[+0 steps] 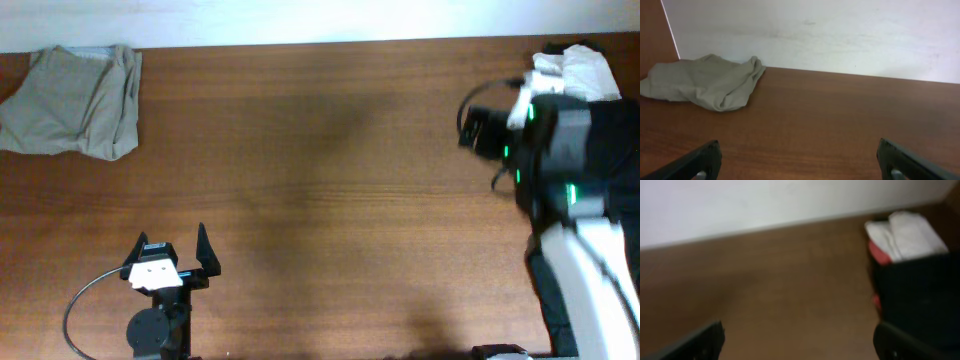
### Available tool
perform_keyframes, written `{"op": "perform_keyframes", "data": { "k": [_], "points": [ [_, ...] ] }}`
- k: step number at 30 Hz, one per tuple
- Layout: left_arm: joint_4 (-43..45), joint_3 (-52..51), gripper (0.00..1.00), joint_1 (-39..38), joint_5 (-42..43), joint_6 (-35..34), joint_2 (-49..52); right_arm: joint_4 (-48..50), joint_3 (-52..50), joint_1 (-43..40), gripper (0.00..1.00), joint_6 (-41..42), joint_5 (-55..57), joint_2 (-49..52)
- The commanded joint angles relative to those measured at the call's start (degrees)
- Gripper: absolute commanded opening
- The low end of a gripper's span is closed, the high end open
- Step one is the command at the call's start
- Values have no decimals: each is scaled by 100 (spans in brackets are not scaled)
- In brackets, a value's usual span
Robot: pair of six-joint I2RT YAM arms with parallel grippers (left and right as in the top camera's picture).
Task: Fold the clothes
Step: 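Reach the right gripper to the pile and grasp the black shorts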
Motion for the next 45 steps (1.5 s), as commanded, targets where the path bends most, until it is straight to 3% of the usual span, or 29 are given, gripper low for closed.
{"op": "perform_keyframes", "data": {
  "k": [1, 8, 10, 13, 26, 37, 39, 41, 45],
  "points": [
    [-2, -31, 99, 24, -37, 111, -26, -219, 1123, -348, 99, -219, 544, 1239],
    [-2, -31, 99, 24, -37, 111, -26, -59, 1805, -1176, 100, -651, 1176, 3366],
    [-2, -31, 99, 24, -37, 111, -26, 243, 1816, -1316, 94, -828, 1226, 3871],
    [-2, -31, 99, 24, -37, 111, -26, 737, 1816, -1346, 93, -946, 1812, 4487],
    [-2, -31, 99, 24, -37, 111, -26, 2063, 1814, -1353, 88, -940, 2057, 5460],
    [-2, -31, 99, 24, -37, 111, -26, 2192, 1814, -1572, 88, -942, 2203, 5727],
    [-2, -31, 99, 24, -37, 111, -26, 2249, 1814, -1567, 78, -940, 2203, 5727],
    [-2, -31, 99, 24, -37, 111, -26, 2247, 1814, -1580, 57, -940, 2208, 5727],
    [-2, -31, 99, 24, -37, 111, -28, 2245, 1814, -1582, 35, -935, 2205, 5729]
  ]
}}
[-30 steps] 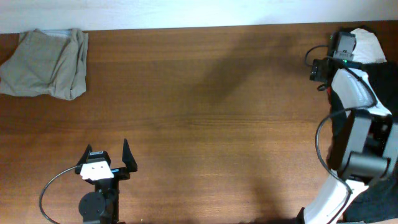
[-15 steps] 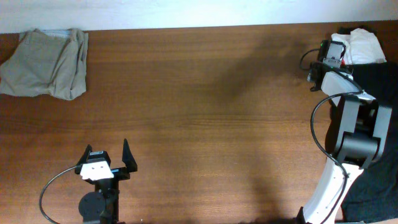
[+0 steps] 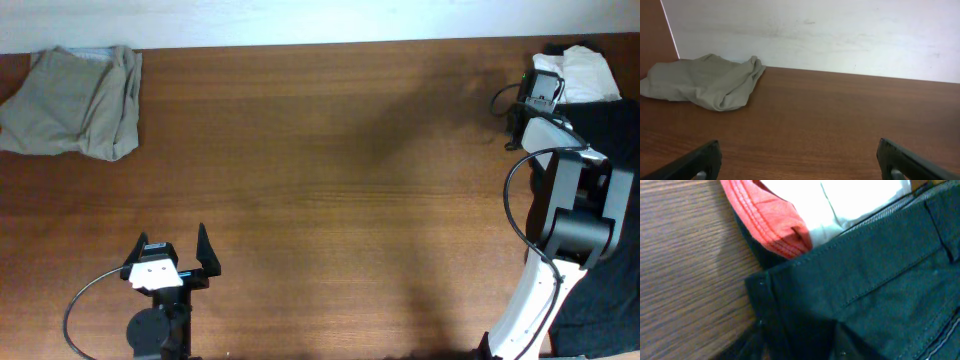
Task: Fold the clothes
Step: 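Reach the right gripper to the pile and grasp the black shorts, then pull the black shorts with the right gripper onto the table center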
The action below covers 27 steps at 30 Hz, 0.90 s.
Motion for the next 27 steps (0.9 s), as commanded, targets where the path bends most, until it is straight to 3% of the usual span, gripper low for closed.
{"op": "perform_keyframes", "data": {
  "k": [1, 7, 12, 22, 27],
  "points": [
    [-4, -31, 99, 24, -39, 111, -33, 13, 109, -33, 31, 50, 96, 129],
    [-4, -31, 99, 24, -39, 111, -33, -116, 109, -33, 4, 522, 87, 129],
    [-4, -31, 99, 24, -39, 111, -33, -278, 116, -31, 4, 520, 94, -37],
    [-4, -31, 99, 24, -39, 111, -33, -824, 120, 59, 4, 662, 72, -1650],
    [-4, -31, 99, 24, -39, 111, -33, -1204, 120, 732, 4, 675, -623, -1899]
  ]
}}
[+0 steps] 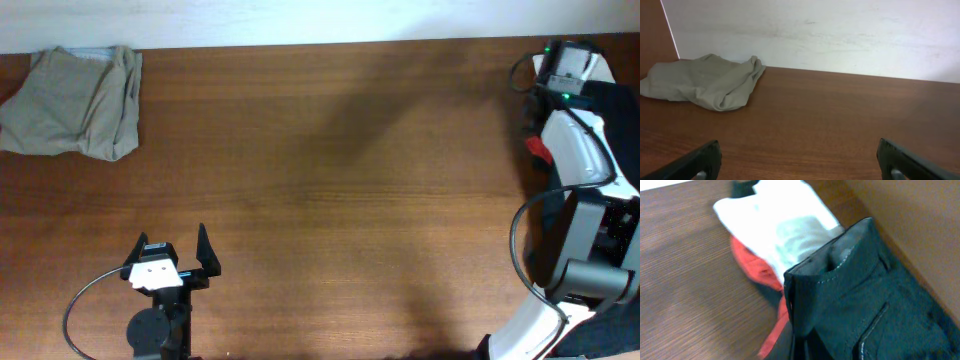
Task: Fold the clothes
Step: 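Pull the black shorts with the right gripper onto the table center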
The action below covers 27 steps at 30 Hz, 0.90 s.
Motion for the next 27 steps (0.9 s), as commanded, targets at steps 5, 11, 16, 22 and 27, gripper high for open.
{"op": "perform_keyframes", "data": {
  "k": [5, 11, 16, 22, 27],
  "points": [
    [-4, -31, 99, 24, -37, 111, -33, -140, 96, 1950, 4, 756, -1604, -245],
    [-2, -31, 99, 24, -37, 111, -33, -70, 94, 4109, 4, 1589, -1985, -203],
    [-4, -31, 99, 24, -37, 111, -33, -9, 94, 5394, 4, 2645, -1982, -203],
    [-4, -31, 99, 24, -37, 111, -33, -31, 94, 6207, 4, 2940, -2048, -203],
    [-4, -31, 99, 24, -37, 111, -33, -28, 94, 6339, 4, 2942, -2188, -203]
  ]
}}
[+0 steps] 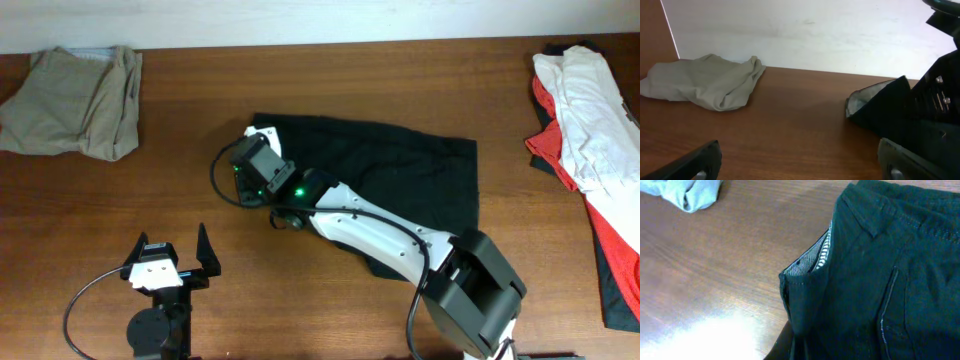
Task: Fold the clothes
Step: 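Pull the black shorts with the right gripper onto the table center, then regrasp the shorts' top edge with the right gripper and straighten it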
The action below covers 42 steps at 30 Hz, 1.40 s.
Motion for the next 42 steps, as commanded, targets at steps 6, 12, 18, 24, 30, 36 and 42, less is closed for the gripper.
{"op": "perform_keyframes", "data": {
  "k": [6, 12, 18, 24, 30, 36, 42],
  "points": [
    [-4, -31, 99, 24, -37, 111, -33, 11, 94, 55, 4, 76, -343, -203],
    [-4, -31, 99, 24, -37, 111, -33, 20, 96, -199, 70, -297, -319, -203],
    [-4, -31, 99, 24, -37, 111, -33, -1233, 256, -1801, 84, -531, -323, -317],
    [-4, -31, 99, 24, -37, 111, -33, -2660, 278, -3886, 100, -885, -321, -317],
    [-4, -31, 99, 24, -37, 111, -33, -3110, 254, -5276, 98, -1327, -507, -297],
    [-4, -31, 99, 24, -37, 111, -33, -3012, 66, -5466, 76, -1624, -702, -107],
    [-4, -31, 99, 24, -37, 111, -33, -2841, 61, -5471, 58, -1624, -708, 448]
  ]
}}
